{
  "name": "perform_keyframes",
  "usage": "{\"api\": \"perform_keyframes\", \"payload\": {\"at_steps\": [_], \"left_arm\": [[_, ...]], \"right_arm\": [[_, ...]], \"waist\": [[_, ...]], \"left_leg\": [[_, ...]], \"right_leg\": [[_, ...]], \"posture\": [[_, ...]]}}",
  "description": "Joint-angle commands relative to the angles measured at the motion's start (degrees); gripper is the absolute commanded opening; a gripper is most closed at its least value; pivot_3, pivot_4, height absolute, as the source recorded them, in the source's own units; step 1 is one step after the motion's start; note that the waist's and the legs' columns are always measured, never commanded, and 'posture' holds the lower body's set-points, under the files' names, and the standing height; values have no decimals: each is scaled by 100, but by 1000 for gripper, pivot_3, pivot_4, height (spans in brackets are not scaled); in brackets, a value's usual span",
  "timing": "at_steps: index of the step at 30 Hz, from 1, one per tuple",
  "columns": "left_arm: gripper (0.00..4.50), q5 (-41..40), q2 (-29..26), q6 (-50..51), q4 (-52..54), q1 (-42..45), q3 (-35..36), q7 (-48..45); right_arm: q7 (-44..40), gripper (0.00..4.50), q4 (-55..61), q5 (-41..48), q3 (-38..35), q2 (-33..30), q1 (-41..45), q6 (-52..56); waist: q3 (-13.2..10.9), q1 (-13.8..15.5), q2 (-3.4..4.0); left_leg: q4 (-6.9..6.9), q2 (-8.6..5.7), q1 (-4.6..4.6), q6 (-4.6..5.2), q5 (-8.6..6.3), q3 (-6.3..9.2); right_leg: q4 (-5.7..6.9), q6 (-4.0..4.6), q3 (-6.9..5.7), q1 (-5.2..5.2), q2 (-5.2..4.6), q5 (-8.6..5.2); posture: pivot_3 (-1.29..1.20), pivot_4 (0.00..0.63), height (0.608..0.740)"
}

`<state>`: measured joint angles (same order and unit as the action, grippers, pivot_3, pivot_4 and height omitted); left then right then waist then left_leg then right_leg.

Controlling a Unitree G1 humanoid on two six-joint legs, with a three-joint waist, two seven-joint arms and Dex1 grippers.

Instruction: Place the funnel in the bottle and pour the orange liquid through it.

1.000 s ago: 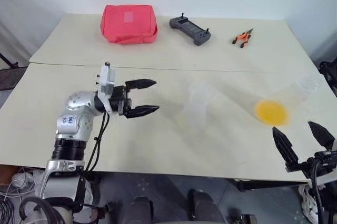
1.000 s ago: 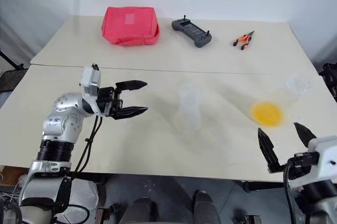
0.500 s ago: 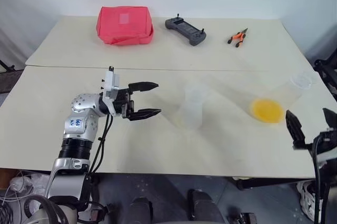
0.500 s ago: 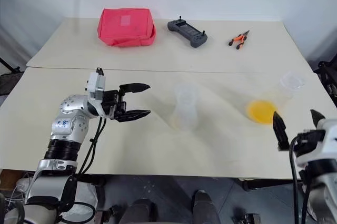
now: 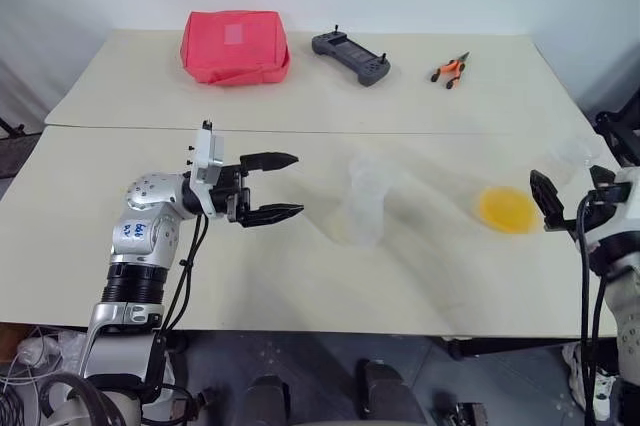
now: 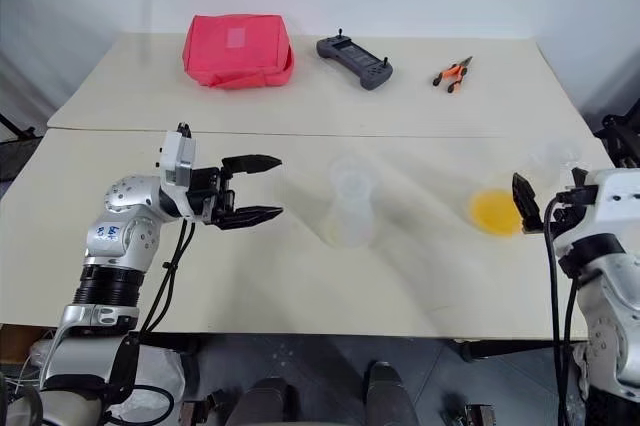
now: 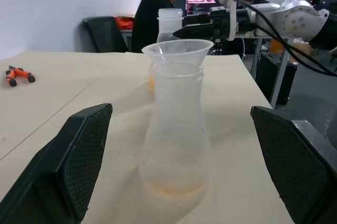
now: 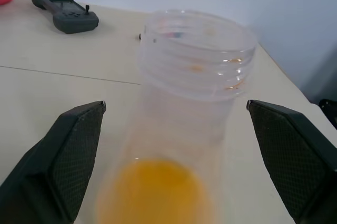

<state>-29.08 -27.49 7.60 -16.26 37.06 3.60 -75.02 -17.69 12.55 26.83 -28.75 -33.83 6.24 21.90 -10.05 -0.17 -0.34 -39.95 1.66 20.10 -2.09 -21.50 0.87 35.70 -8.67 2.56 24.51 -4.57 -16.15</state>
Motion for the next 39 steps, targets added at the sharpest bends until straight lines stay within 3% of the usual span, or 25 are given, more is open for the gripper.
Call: {"api": "perform_keyframes", "payload": {"at_steps": [1, 4, 7, 8, 19, 24, 28, 30, 39], "left_arm": [[4471, -105, -8, 18, 212, -2, 105, 48], [4500, -116, -23, 9, 215, 0, 113, 23], [4500, -119, -49, -11, 168, 18, 124, -35], [4500, -126, -57, -21, 139, 30, 122, -89], [4500, 35, 86, -561, -885, 485, 66, -655], [4500, -11, 253, -802, -1305, 705, 150, -716], [4500, -13, 308, -925, -1442, 728, 134, -911], [4500, 24, 340, -965, -1469, 739, 118, -909], [4500, 37, 447, -982, -1439, 711, 76, -939]], "right_arm": [[79, 4500, -216, -196, -34, -88, 360, -250], [93, 3905, -169, -188, -39, -10, 522, -257], [77, 2879, 28, -144, -33, 36, 488, -204], [88, 2747, 154, -128, -27, 57, 456, -185], [739, 2748, 2246, -301, 633, 44, 649, 833], [869, 2748, 2868, -1186, 1671, -346, 1093, 1168], [434, 2748, 2873, -2479, 2804, -1162, 1133, 600], [322, 2748, 2862, -2881, 3230, -1274, 1223, 376], [4, 2748, 2238, -4361, 3739, -1432, 1850, -656]], "waist": [[-1, -1, 1], [-1, 1, 2], [-1, 8, 2], [-1, 8, 2], [-2, -8, 4], [-2, -6, 4], [-3, 8, 4], [-3, -6, 4], [-3, -9, 3]], "left_leg": [[1, 0, 0, 0, 0, 0], [2, 0, 1, 0, 0, 0], [2, 0, 3, 0, 0, 2], [2, 0, 4, 0, 0, 1], [2, 0, 4, 0, 0, 2], [2, 0, 8, 0, 0, 4], [5, -2, 12, 6, -3, 6], [11, -3, 13, 10, -6, 5], [16, -2, 14, 10, -6, 4]], "right_leg": [[0, 0, 0, 1, 0, 0], [0, 0, 0, 3, 0, 0], [-2, 0, -2, 2, 0, 0], [-2, 0, -1, 3, 0, 0], [-2, 0, -2, 4, 1, 0], [-6, 0, -4, 6, 1, 0], [-17, 1, -8, 5, 0, -1], [-26, 1, -8, 5, 0, -1], [-28, 1, -10, 10, 0, -1]], "posture": [[0, 150, 740], [0, 150, 740], [0, 150, 740], [0, 150, 740], [0, 150, 740], [0, 150, 740], [0, 150, 740], [0, 150, 740], [0, 150, 740]]}}
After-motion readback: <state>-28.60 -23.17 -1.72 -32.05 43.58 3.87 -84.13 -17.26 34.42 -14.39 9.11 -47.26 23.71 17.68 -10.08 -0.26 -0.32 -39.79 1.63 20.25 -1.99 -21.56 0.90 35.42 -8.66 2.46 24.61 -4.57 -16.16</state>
